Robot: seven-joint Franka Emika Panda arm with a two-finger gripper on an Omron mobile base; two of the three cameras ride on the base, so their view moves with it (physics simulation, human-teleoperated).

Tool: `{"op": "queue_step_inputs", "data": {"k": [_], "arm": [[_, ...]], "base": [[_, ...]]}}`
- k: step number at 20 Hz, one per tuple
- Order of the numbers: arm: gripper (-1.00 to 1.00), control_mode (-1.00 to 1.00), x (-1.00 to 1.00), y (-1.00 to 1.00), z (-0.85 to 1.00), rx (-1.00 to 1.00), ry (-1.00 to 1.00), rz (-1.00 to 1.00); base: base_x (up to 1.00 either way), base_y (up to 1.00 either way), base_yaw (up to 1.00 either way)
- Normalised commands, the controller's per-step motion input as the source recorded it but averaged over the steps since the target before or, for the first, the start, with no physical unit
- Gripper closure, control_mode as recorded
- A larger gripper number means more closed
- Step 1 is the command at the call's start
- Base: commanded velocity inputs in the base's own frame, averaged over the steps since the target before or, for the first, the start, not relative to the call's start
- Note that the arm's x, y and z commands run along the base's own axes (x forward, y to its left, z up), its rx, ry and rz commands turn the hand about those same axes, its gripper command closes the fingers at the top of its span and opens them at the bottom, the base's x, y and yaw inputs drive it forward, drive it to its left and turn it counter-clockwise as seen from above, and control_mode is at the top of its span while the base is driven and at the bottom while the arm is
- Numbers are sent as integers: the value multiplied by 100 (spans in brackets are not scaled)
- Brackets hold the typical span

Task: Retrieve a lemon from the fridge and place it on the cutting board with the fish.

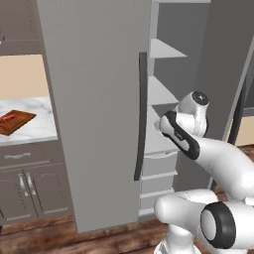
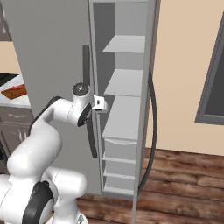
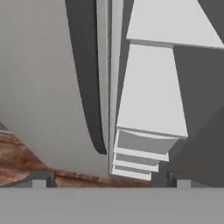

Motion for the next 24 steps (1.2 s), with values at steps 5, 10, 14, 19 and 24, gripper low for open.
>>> {"op": "queue_step_inputs", "data": {"k": [5, 10, 14, 19, 24], "arm": [[-100, -100, 5, 56, 26, 0, -26, -26], [-100, -100, 6, 9, 41, -3, -14, -12], [-100, -100, 0, 5, 4, -2, 0, -1], [-100, -100, 1, 12, 5, 5, 3, 1], [-100, -100, 0, 2, 35, 0, 4, 0]], "base": [[0, 0, 0], [0, 0, 0], [0, 0, 0], [0, 0, 0], [0, 0, 0]]}}
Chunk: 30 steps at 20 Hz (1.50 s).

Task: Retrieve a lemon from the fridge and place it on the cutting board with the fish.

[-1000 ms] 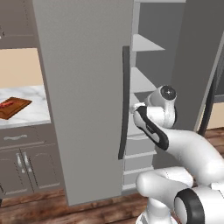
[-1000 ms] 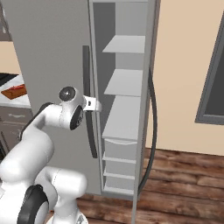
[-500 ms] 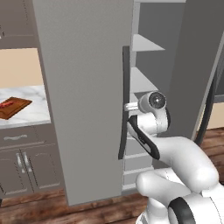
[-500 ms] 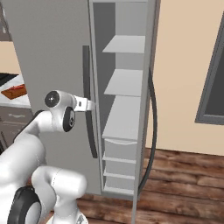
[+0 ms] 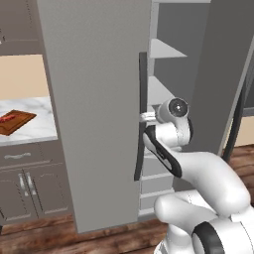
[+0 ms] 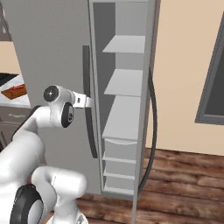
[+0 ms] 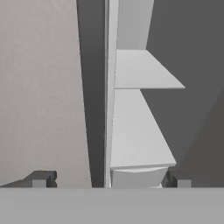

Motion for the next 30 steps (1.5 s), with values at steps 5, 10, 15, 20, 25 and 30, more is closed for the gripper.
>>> {"op": "queue_step_inputs", "data": {"k": [5, 10, 15, 20, 25, 30], "arm": [[-100, -100, 23, 2, 17, -4, 1, 0], [-100, -100, 43, 14, 5, -1, 4, 8], [-100, -100, 44, 10, 0, 0, 0, 8], [-100, -100, 14, 4, 0, -1, 0, 0], [-100, -100, 11, 0, 0, 0, 0, -4], [-100, -100, 31, 0, 0, 1, 0, -5]], "base": [[0, 0, 0], [0, 0, 0], [0, 0, 0], [0, 0, 0], [0, 0, 0], [0, 0, 0]]}}
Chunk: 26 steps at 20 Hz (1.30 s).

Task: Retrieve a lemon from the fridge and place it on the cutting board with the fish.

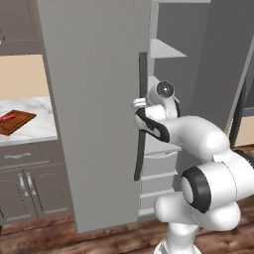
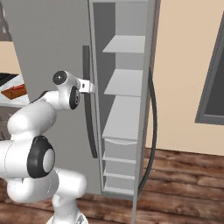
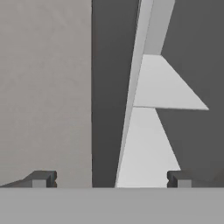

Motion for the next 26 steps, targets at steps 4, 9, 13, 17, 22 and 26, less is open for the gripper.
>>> {"op": "queue_step_inputs", "data": {"k": [4, 9, 13, 17, 22, 26], "arm": [[-100, -100, 49, 0, 0, 3, 0, -2], [-100, -100, 32, 0, 0, 0, 0, 0], [-100, -100, 37, 0, 0, 0, 0, 0], [-100, -100, 38, 0, 0, 0, 0, 0], [-100, -100, 37, 0, 0, 0, -2, 0], [-100, -100, 37, 0, 0, 0, -9, 0]], "base": [[0, 0, 0], [0, 0, 0], [0, 0, 0], [0, 0, 0], [0, 0, 0], [0, 0, 0]]}}
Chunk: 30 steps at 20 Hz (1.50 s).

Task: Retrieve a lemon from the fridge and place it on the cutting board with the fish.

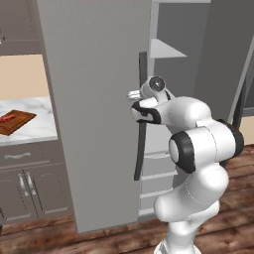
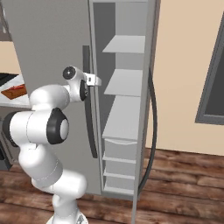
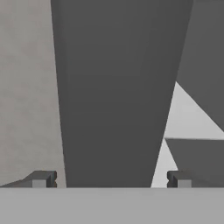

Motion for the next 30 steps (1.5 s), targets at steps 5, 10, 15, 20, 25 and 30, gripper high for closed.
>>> {"op": "queue_step_inputs", "data": {"k": [5, 10, 15, 20, 25, 30], "arm": [[-100, -100, 37, 0, 0, 0, -5, 0], [100, -100, 43, 2, 0, 0, -2, 0], [100, -100, 22, 1, 0, 0, 0, 0], [100, -100, -8, 3, 0, 0, 0, -5], [100, -100, -50, 17, 9, -4, 9, -14], [100, -100, -94, 37, 20, -1, 11, -14]], "base": [[0, 0, 0], [0, 0, 0], [0, 0, 0], [0, 0, 0], [0, 0, 0], [0, 0, 0]]}}
